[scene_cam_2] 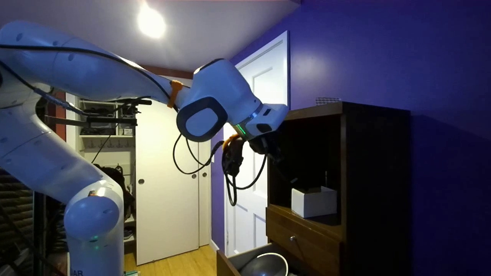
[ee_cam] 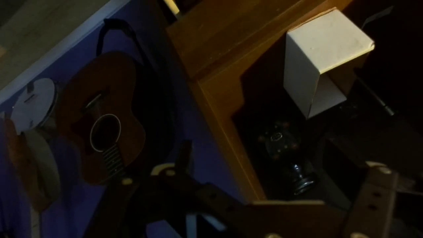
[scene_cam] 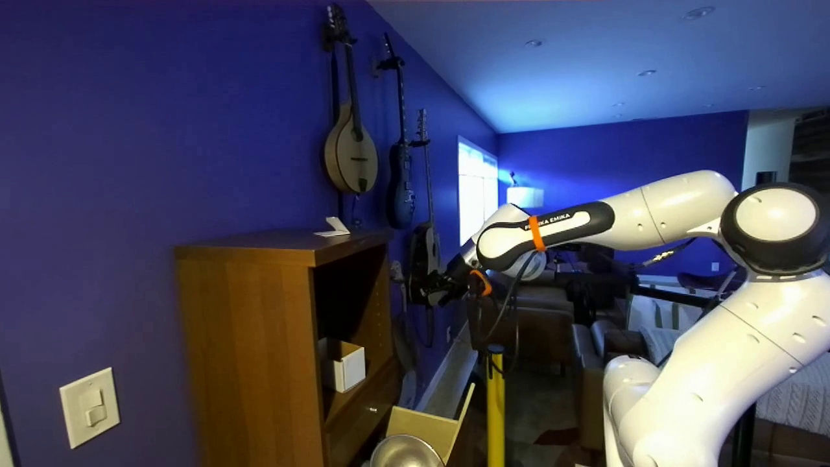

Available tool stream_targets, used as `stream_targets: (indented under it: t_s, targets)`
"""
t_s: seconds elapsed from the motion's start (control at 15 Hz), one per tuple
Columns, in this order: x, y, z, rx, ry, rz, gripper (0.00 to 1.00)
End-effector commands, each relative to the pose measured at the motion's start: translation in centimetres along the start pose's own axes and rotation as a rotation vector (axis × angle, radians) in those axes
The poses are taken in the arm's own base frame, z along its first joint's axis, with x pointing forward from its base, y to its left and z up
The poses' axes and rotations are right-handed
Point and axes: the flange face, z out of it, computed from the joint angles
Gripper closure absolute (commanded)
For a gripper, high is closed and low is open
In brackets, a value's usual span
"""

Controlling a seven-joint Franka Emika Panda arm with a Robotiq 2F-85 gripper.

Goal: Put the white paper on top of the shelf

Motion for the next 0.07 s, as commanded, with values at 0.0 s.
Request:
stream_targets:
  t_s: [0.0]
  targets:
    - [-0.02, -0.03, -0.08, 0.004, -0.001, -0.001, 0.0]
